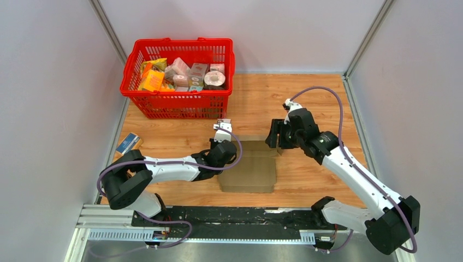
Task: Fold the paper box
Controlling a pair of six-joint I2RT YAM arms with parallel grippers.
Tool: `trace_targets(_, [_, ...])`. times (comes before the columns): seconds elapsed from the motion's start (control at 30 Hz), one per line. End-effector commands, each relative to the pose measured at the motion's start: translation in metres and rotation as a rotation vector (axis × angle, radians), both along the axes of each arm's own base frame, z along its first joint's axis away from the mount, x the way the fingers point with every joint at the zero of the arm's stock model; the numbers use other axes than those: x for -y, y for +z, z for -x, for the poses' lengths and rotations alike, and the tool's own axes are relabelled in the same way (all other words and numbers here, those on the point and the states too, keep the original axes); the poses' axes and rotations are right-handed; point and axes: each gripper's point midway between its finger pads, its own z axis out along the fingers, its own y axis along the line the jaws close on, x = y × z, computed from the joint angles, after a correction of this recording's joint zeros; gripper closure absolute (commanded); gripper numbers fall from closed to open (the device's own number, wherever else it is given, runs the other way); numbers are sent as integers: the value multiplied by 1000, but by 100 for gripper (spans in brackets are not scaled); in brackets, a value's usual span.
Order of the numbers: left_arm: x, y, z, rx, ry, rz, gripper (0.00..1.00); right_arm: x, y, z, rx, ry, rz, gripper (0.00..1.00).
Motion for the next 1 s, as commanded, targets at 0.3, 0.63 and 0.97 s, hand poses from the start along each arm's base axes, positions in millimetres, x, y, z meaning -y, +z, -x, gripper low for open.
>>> trace_targets(0.3, [7, 12, -1, 22, -15, 33, 100, -14, 15, -28, 53, -29, -339, 45])
trace_targets(0.63, [9, 12, -1, 18, -24, 29, 100, -26, -4, -25, -75, -65, -433, 53])
trace_targets(0.97, [11, 11, 0, 14, -35, 28, 100, 12, 0, -22, 70, -67, -200, 36])
